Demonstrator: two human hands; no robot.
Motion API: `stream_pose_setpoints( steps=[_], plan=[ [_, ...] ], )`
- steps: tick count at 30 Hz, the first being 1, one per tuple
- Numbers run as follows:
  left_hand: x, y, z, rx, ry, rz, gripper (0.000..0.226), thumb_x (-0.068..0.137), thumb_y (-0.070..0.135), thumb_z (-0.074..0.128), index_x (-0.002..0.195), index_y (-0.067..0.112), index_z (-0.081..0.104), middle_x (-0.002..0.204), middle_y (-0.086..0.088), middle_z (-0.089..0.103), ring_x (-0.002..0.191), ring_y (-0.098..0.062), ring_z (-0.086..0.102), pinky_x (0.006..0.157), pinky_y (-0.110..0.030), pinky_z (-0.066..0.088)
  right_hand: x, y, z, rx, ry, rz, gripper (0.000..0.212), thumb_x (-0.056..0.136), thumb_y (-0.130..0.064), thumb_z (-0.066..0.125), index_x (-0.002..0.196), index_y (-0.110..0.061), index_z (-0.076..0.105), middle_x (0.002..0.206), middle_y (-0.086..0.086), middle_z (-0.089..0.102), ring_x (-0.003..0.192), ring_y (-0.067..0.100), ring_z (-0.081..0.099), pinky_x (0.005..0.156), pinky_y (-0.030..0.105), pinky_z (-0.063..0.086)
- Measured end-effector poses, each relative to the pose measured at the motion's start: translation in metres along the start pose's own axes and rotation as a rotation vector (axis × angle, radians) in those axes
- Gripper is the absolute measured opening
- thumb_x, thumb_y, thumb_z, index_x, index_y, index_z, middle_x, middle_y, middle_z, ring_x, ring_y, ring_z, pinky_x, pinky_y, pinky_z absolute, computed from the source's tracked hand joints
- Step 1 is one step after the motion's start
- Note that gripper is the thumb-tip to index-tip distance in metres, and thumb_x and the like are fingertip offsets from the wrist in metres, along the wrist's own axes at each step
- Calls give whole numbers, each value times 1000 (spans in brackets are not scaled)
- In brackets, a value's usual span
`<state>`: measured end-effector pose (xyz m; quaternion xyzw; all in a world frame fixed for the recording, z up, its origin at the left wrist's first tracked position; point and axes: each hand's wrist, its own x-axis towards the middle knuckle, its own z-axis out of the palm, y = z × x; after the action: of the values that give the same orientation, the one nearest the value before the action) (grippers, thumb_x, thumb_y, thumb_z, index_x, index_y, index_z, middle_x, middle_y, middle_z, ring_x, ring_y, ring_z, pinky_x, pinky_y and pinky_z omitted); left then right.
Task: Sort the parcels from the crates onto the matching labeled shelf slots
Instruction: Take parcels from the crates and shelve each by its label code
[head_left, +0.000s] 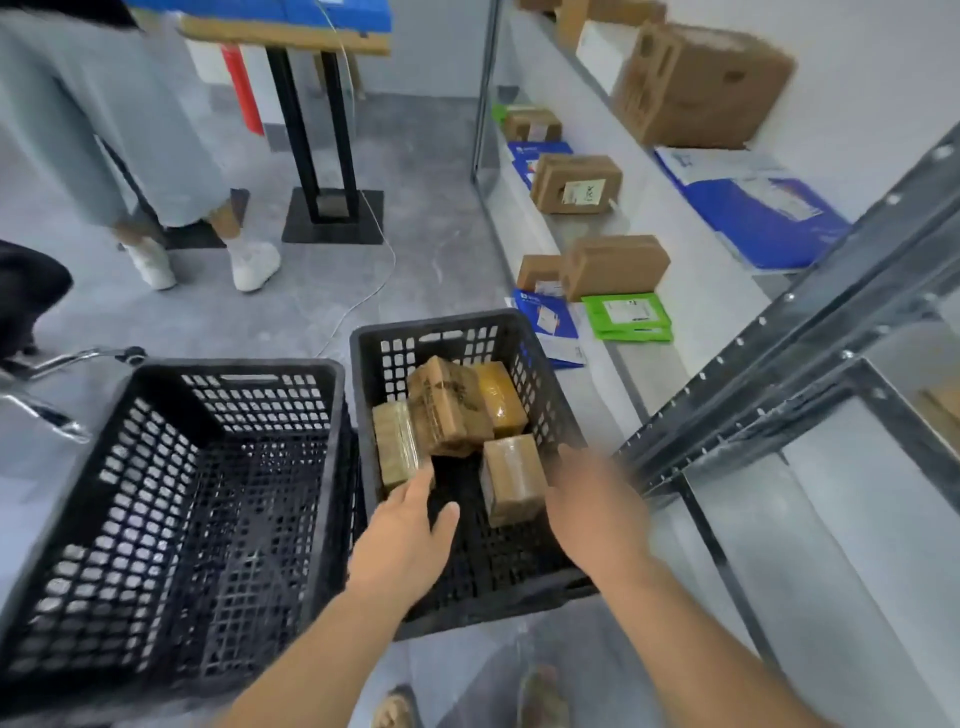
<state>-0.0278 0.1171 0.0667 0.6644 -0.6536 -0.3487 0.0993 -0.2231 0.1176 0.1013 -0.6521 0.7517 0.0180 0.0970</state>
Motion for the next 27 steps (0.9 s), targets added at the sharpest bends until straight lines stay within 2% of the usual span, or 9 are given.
stream_pose_setpoints(
  steps=[4,7,12,16,21,24,27],
  plan=[
    [36,-8,29,-8,-96,-78,63,98,49,36,152,30,9,153,4,29,121,-21,51,90,-37,50,46,14,35,2,-86,8,51,97,-34,43,145,-21,29,139,4,42,124,23,45,91,35,46],
    [64,-12,53,-26,-130,-134,62,98,48,36,151,30,10,152,3,31,120,-23,52,89,-38,51,80,24,64,15,-145,-6,50,96,-31,45,143,-20,32,137,5,44,123,24,46,90,37,48],
    [114,-10,102,-153,-203,-275,60,99,47,36,152,30,12,152,1,30,113,-23,56,84,-33,49,131,45,111,23,-256,-28,49,96,-30,45,142,-21,33,138,5,41,123,23,44,88,38,47],
    [149,-7,150,-273,-235,-402,57,100,44,35,151,27,16,151,-2,32,128,-21,44,94,-27,40,164,59,147,53,-348,-85,56,96,-29,46,147,-23,23,150,4,27,135,23,31,98,39,43],
    [180,-9,199,-429,-294,-582,57,101,45,30,152,25,13,151,-6,35,131,-26,42,97,-30,38,200,54,179,45,-439,-178,63,97,-25,45,150,-26,10,158,4,0,143,26,11,106,42,34],
    [190,-18,221,-612,-341,-705,61,98,53,26,152,29,10,154,-4,28,133,-30,39,107,-37,37,218,52,197,6,-441,-231,62,99,-24,40,151,-27,8,159,6,-6,146,28,-1,112,44,26],
    [194,-24,231,-827,-340,-768,64,95,58,31,150,36,9,149,-5,36,127,-28,46,103,-43,43,226,54,213,-29,-488,-226,61,99,-25,38,151,-28,6,160,5,-4,146,27,-6,116,44,16]
  ],
)
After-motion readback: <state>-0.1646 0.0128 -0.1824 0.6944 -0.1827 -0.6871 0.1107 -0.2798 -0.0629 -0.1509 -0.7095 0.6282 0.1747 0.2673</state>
